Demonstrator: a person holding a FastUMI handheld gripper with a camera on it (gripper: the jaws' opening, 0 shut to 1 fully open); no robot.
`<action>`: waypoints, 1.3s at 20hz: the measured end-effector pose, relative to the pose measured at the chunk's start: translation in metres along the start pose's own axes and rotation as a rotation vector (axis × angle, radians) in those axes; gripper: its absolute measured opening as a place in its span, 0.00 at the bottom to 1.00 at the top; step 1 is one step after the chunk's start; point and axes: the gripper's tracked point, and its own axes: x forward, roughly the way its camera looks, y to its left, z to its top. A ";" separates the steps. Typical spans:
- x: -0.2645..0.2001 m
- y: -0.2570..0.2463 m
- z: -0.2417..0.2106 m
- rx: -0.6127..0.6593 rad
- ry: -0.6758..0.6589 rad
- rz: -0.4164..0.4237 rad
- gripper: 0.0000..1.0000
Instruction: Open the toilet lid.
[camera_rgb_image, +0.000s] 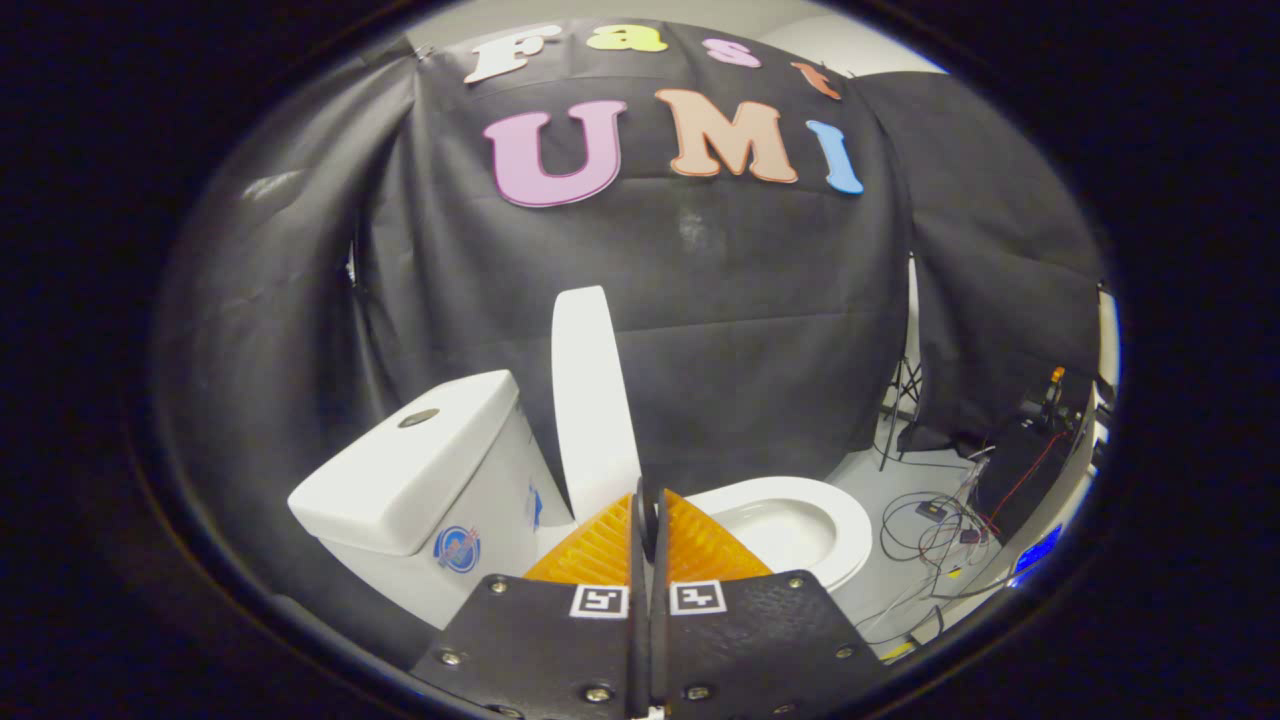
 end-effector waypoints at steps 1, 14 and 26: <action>0.001 0.005 -0.001 0.001 0.003 0.009 0.01; -0.006 0.057 -0.013 -0.059 0.006 0.080 0.01; -0.009 0.067 -0.014 -0.128 -0.029 0.086 0.02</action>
